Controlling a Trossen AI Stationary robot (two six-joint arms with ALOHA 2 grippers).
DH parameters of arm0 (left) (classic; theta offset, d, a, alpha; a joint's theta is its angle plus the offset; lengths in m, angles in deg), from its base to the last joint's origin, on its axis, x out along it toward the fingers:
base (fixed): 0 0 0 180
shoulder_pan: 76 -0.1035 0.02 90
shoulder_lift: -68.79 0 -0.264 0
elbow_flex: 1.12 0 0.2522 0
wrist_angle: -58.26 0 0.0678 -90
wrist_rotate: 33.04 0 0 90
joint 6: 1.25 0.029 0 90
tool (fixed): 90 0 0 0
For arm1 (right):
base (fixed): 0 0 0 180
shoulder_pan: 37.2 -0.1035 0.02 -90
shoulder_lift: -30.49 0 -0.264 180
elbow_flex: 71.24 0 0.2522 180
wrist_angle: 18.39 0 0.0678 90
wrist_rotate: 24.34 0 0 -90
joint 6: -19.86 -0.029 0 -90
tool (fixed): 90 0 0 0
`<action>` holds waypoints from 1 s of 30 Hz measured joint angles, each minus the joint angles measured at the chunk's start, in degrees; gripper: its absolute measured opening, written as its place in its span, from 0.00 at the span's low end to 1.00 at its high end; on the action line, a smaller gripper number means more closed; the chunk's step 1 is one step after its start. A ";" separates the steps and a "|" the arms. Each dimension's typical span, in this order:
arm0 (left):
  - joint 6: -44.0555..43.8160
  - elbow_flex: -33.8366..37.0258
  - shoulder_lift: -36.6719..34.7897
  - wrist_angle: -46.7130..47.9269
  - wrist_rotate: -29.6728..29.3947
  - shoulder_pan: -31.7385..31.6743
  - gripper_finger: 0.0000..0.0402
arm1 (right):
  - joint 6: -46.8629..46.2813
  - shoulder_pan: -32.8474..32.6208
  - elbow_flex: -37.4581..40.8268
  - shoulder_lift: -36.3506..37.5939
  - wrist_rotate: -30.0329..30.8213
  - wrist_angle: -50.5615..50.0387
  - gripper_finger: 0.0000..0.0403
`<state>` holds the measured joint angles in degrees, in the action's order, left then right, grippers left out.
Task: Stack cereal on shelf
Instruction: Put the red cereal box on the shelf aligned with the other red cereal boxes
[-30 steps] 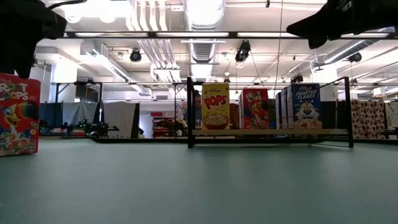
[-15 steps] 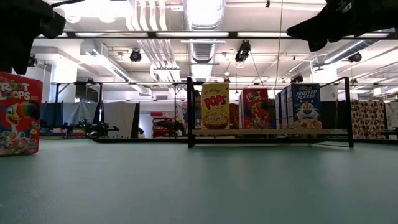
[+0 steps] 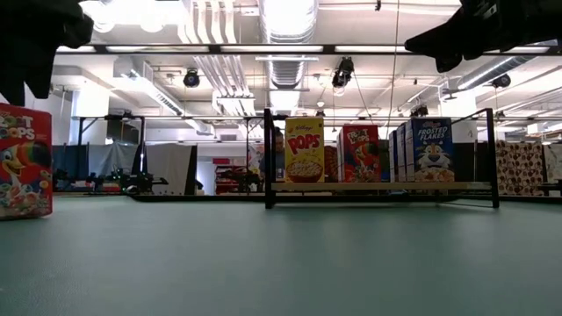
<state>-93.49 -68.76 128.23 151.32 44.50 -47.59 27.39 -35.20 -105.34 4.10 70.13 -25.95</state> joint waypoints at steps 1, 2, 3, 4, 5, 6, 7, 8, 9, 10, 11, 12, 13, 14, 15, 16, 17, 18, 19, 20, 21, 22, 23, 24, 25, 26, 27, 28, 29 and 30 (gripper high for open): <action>-0.15 0.18 0.01 -0.06 0.10 0.00 0.63 | -0.02 0.00 0.00 0.00 -0.01 0.00 0.02; -0.25 0.36 0.07 -0.24 0.30 0.00 0.63 | -0.04 0.00 0.00 0.00 0.00 0.00 0.02; -0.27 0.42 0.13 -0.36 0.85 0.00 0.63 | -0.02 0.00 0.00 0.00 0.00 0.00 0.02; -0.29 0.51 0.19 -0.58 1.17 0.00 0.63 | -0.04 0.00 0.00 0.00 -0.02 0.00 0.02; -0.29 0.67 0.20 -0.90 1.36 0.00 0.63 | -0.04 0.00 0.00 0.00 -0.02 -0.01 0.02; -0.29 0.89 0.23 -1.22 1.46 0.00 0.63 | -0.04 0.00 0.00 0.00 -0.01 -0.01 0.02; -0.30 1.07 0.25 -1.36 1.47 0.00 0.63 | -0.04 0.00 0.00 0.00 0.00 -0.02 0.02; -0.31 1.21 0.27 -1.31 1.48 0.00 0.63 | -0.02 0.00 0.00 0.00 -0.02 -0.04 0.02; -0.30 1.33 0.29 -1.25 1.48 0.00 0.63 | 0.00 0.00 0.00 0.00 0.00 -0.04 0.02; -0.29 1.42 0.31 -1.29 1.48 0.00 0.63 | 0.04 0.00 0.00 0.00 0.00 -0.04 0.02; -0.29 1.51 0.31 -1.30 1.48 0.00 0.63 | 0.08 0.00 0.00 0.00 0.00 -0.04 0.02; -0.29 1.60 0.31 -1.26 1.48 0.00 0.63 | 0.16 0.00 0.00 0.00 0.00 -0.04 0.02; -0.31 1.67 0.31 -1.28 1.48 0.00 0.63 | 0.17 0.00 0.00 0.00 0.00 -0.04 0.02; -0.35 1.80 0.36 -1.32 1.48 0.00 0.63 | 0.15 0.00 0.00 0.00 0.00 -0.04 0.02; -0.45 2.03 0.47 -1.31 1.48 0.00 0.63 | 0.16 0.00 0.00 0.00 0.00 -0.06 0.02; -0.62 2.38 0.61 -1.33 1.48 0.00 0.63 | 0.17 0.00 0.00 0.00 0.00 -0.07 0.02; -0.87 2.82 0.84 -1.44 1.48 0.00 0.63 | 0.16 0.00 0.00 0.00 -0.01 -0.07 0.02; -1.07 3.37 1.05 -1.76 1.48 0.00 0.63 | 0.15 0.00 0.00 0.00 -0.02 -0.07 0.02; -1.18 4.04 1.28 -2.30 1.48 0.00 0.63 | 0.17 0.00 0.00 0.00 0.00 -0.08 0.02; -1.25 4.89 1.43 -3.44 1.48 0.00 0.63 | 0.15 0.00 0.00 0.00 -0.02 -0.07 0.02; -1.25 5.72 1.56 -4.82 1.50 0.00 0.63 | 0.17 0.00 0.00 0.00 0.00 -0.09 0.02; -1.08 6.41 1.64 -6.22 1.51 0.00 0.63 | 0.17 0.00 0.00 0.01 0.00 -0.08 0.02; -0.65 7.03 1.68 -7.61 1.71 0.00 0.63 | 0.17 0.00 0.00 0.00 0.00 -0.08 0.02; -0.20 7.50 1.68 -8.83 2.33 0.00 0.63 | 0.17 0.00 0.00 0.00 0.00 -0.09 0.02; -0.03 7.81 1.68 -9.33 2.94 0.00 0.62 | 0.16 0.00 0.00 0.00 0.00 -0.09 0.02; -0.05 8.05 1.68 -9.34 3.22 0.00 0.61 | 0.15 0.00 0.00 0.01 0.00 -0.09 0.02; -0.19 8.19 1.67 -9.29 3.89 0.00 0.59 | 0.15 0.00 0.00 0.00 0.00 -0.09 0.02; -0.31 8.23 1.66 -9.35 4.43 0.00 0.58 | 0.13 0.00 0.00 0.00 0.00 -0.07 0.02; -0.42 8.26 1.66 -9.47 4.52 0.00 0.56 | 0.00 0.00 0.00 0.00 0.00 -0.09 0.02; -0.50 8.27 1.66 -9.70 4.52 0.00 0.55 | -0.01 0.00 0.00 0.00 0.00 -0.11 0.02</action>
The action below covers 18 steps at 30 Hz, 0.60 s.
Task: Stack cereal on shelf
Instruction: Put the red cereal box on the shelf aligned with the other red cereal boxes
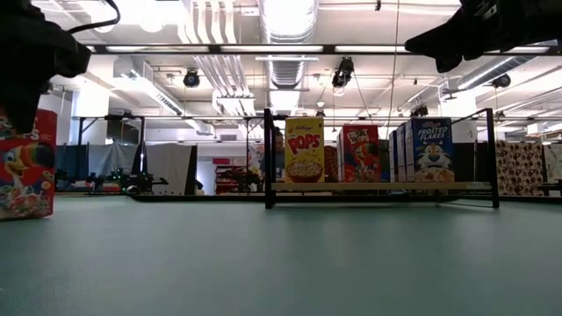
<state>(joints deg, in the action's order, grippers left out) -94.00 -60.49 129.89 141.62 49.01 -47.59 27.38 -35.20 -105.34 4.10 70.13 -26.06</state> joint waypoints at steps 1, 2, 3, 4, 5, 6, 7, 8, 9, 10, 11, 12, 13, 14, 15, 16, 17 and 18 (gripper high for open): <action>-0.15 -0.03 0.00 -0.38 0.00 0.00 0.53 | -0.01 0.00 0.00 0.00 0.00 -0.07 0.02; -0.25 -0.14 0.00 -0.64 -0.02 0.00 0.51 | -0.23 0.00 0.00 0.01 0.00 -0.28 0.02; -0.31 -0.37 0.00 -0.83 -0.11 0.00 0.49 | -0.50 0.00 0.00 0.00 0.00 -0.56 0.02; -0.34 -0.58 0.00 -0.95 -0.21 0.00 0.47 | -0.78 0.00 0.00 0.02 0.00 -0.94 0.02; -0.34 -0.79 0.00 -1.10 -0.39 0.00 0.46 | -1.06 0.00 0.00 0.02 0.00 -1.42 0.02; -0.34 -1.05 0.00 -1.12 -0.61 -0.01 0.44 | -1.32 0.00 0.00 0.01 -0.01 -1.83 0.02; -0.27 -1.27 0.00 -1.12 -0.97 -0.08 0.43 | -1.54 0.00 0.00 0.00 0.00 -1.95 0.02; -0.08 -1.46 0.00 -1.12 -1.46 -0.15 0.42 | -1.75 0.00 0.00 0.00 0.00 -1.92 0.02; 0.07 -1.60 0.00 -1.24 -1.82 -0.25 0.40 | -2.06 0.00 0.00 0.02 -0.01 -1.90 0.02; 0.20 -1.62 0.00 -1.47 -1.96 -0.44 0.39 | -2.49 0.00 0.00 0.02 -0.02 -1.92 0.02; 0.40 -1.62 0.00 -1.53 -1.99 -0.57 0.38 | -3.05 0.00 0.00 0.02 -0.02 -2.13 0.02; 0.65 -1.62 0.00 -1.51 -2.01 -0.70 0.38 | -3.52 0.00 0.00 0.02 -0.02 -2.63 0.02; 0.69 -1.62 0.00 -1.59 -2.01 -0.76 0.37 | -3.86 0.00 0.00 0.02 -0.03 -3.19 0.02; 0.71 -1.62 0.00 -1.91 -2.03 -0.88 0.36 | -4.25 0.00 0.00 0.00 -0.04 -3.43 0.02; 0.95 -1.62 0.00 -2.58 -2.03 -1.07 0.36 | -4.67 0.00 0.00 0.00 -0.09 -3.45 0.02; 1.70 -1.62 -0.04 -3.73 -2.05 -1.30 0.36 | -5.01 0.00 0.00 0.00 -0.47 -3.46 0.02; 2.81 -1.62 -0.04 -5.12 -2.04 -1.63 0.35 | -5.25 0.00 0.00 0.02 -0.94 -3.52 0.02; 4.02 -1.62 -0.04 -6.63 -2.07 -2.12 0.35 | -5.57 0.00 0.00 0.02 -1.89 -3.80 0.02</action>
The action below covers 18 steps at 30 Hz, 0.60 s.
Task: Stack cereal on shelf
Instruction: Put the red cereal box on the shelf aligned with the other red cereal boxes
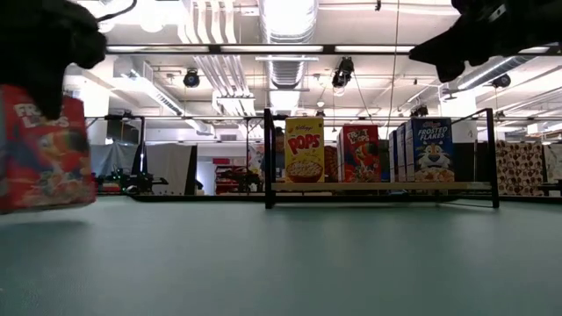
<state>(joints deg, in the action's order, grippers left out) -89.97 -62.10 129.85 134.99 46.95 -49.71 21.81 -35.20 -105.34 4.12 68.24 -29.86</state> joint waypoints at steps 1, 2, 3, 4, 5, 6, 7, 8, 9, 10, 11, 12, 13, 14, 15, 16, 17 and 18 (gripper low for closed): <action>1.31 0.00 0.02 -1.70 -0.19 -0.63 0.35 | -0.44 0.00 0.00 0.00 -1.14 -0.40 0.02; 2.92 0.00 0.02 -3.66 -0.72 -1.36 0.35 | -0.52 0.00 0.00 -0.02 -2.40 -0.69 0.02; 4.61 0.00 0.02 -6.01 -1.28 -2.18 0.35 | -0.54 0.00 0.00 -0.02 -3.71 -0.70 0.02; 6.59 0.00 0.02 -8.59 -1.57 -3.09 0.35 | -0.51 -0.01 0.00 0.00 -4.79 -0.53 0.02; 8.86 0.00 0.04 -11.25 -1.77 -4.08 0.35 | -0.49 -0.01 0.00 0.09 -5.64 -0.34 0.02; 10.98 0.00 0.04 -13.83 -1.90 -5.11 0.35 | -0.48 -0.06 0.00 0.14 -6.13 -0.28 0.02; 12.95 0.00 0.04 -16.46 -1.99 -6.09 0.35 | -0.51 -0.23 0.00 0.17 -6.16 -0.29 0.02; 14.84 0.00 0.04 -18.83 -2.02 -7.10 0.35 | -0.50 -0.48 0.00 0.17 -6.17 -0.30 0.02; 16.50 0.00 0.04 -20.82 -2.02 -7.97 0.35 | -0.41 -0.77 0.00 0.15 -6.18 -0.34 0.02; 17.96 0.00 0.04 -22.49 -2.01 -8.80 0.35 | -0.02 -1.22 0.00 0.17 -6.38 -0.31 0.02; 19.18 0.00 0.04 -23.72 -1.99 -9.59 0.35 | 0.43 -1.69 0.00 0.17 -7.30 -0.29 0.02; 20.24 0.00 0.04 -24.73 -1.84 -10.38 0.35 | 0.69 -2.29 0.00 0.17 -8.27 -0.25 0.02; 21.29 0.00 0.04 -25.64 -1.59 -11.12 0.35 | 1.02 -2.96 0.00 0.16 -9.32 -0.11 0.02; 22.48 0.00 0.04 -26.64 -1.48 -11.72 0.35 | 1.40 -3.74 0.00 0.19 -10.30 0.13 0.02; 23.86 -0.04 0.04 -27.80 -1.47 -12.19 0.35 | 1.71 -4.69 0.00 0.37 -10.87 0.32 0.02; 25.25 -0.39 0.28 -28.97 -1.47 -12.59 0.35 | 1.98 -5.70 0.00 0.52 -11.14 0.52 0.02; 26.95 -0.83 0.59 -30.53 -1.50 -13.00 0.35 | 2.23 -6.74 0.00 0.70 -11.16 0.91 0.02; 28.84 -1.45 1.01 -32.32 -1.50 -13.34 0.35 | 2.60 -7.86 0.05 0.92 -11.17 1.37 0.02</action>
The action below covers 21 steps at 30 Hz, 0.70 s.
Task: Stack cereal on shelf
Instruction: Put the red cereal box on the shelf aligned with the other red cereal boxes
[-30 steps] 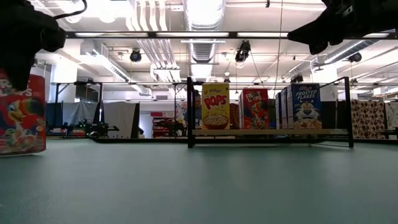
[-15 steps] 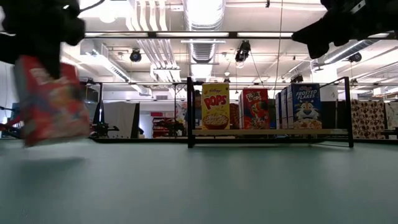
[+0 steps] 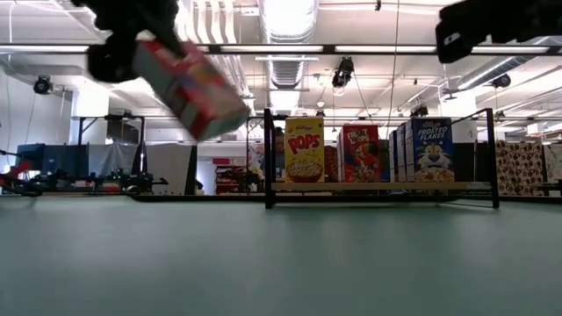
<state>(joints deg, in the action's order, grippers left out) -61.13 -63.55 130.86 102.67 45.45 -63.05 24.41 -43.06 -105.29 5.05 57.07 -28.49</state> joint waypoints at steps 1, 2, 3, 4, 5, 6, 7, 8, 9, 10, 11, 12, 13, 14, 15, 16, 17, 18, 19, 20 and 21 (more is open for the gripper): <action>2.06 -0.71 0.58 -1.85 -0.01 -0.38 0.35 | 0.55 -1.17 0.21 0.27 0.02 0.72 0.02; 4.25 -1.61 1.30 -3.58 0.01 -0.81 0.35 | 1.06 -2.37 0.57 0.45 0.02 1.75 0.02; 6.40 -2.66 2.18 -5.17 0.01 -1.26 0.35 | 1.56 -3.55 0.76 0.80 0.02 2.16 0.02; 8.32 -3.99 3.26 -6.11 0.02 -1.68 0.35 | 1.99 -4.60 0.94 1.19 0.20 2.22 0.02; 10.27 -5.57 4.47 -6.27 0.02 -2.20 0.35 | 1.98 -5.64 1.06 1.50 1.11 2.29 0.02; 12.14 -7.35 5.83 -6.13 0.03 -2.67 0.35 | 1.80 -6.59 1.19 1.83 2.44 2.34 0.02; 14.02 -9.17 7.23 -6.01 0.15 -3.11 0.35 | 1.77 -7.48 1.34 2.12 3.87 2.40 0.02; 15.96 -11.02 8.74 -5.86 0.58 -3.53 0.35 | 1.94 -8.29 1.53 2.30 5.02 2.42 0.02; 17.92 -12.96 10.36 -5.49 1.50 -4.00 0.35 | 2.13 -9.04 1.66 2.41 5.94 2.41 0.02; 20.06 -15.12 12.06 -5.00 2.80 -4.43 0.35 | 2.56 -9.72 1.77 2.49 6.10 2.55 0.02; 22.14 -17.54 13.96 -3.99 3.69 -4.82 0.35 | 2.96 -10.37 1.92 2.54 6.18 2.72 0.02; 24.22 -20.18 15.85 -2.46 3.90 -5.21 0.35 | 3.36 -10.99 2.13 2.60 6.22 3.19 0.02; 26.38 -23.18 17.90 -0.04 4.06 -5.53 0.35 | 3.61 -11.49 2.34 2.82 6.26 3.74 0.02; 28.86 -26.16 19.97 2.84 4.11 -5.85 0.35 | 3.93 -11.98 2.70 2.98 6.58 4.61 0.02; 31.33 -29.17 22.15 5.67 4.12 -6.21 0.35 | 4.12 -12.38 2.98 3.21 6.96 5.22 0.02; 33.78 -32.32 24.32 8.47 4.11 -6.56 0.35 | 4.40 -12.70 3.49 3.60 7.12 5.95 0.02; 36.26 -35.23 26.52 11.04 3.99 -6.83 0.35 | 4.57 -12.98 4.08 4.02 7.14 6.54 0.02; 38.78 -37.98 28.66 13.02 3.76 -7.10 0.35 | 4.80 -13.17 4.71 4.49 7.14 7.36 0.02; 41.21 -40.73 30.83 14.63 3.46 -7.36 0.35 | 4.93 -13.19 5.22 5.08 7.14 8.02 0.02; 43.71 -43.46 32.94 15.88 3.16 -7.56 0.35 | 4.91 -13.28 5.64 5.75 7.12 8.48 0.02; 46.26 -45.90 34.89 16.78 3.06 -7.83 0.35 | 4.69 -13.30 6.01 6.52 7.12 8.64 0.02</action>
<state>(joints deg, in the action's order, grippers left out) -14.87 -109.45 165.75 119.45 48.51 -70.88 29.10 -56.36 -99.28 11.56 64.19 -19.85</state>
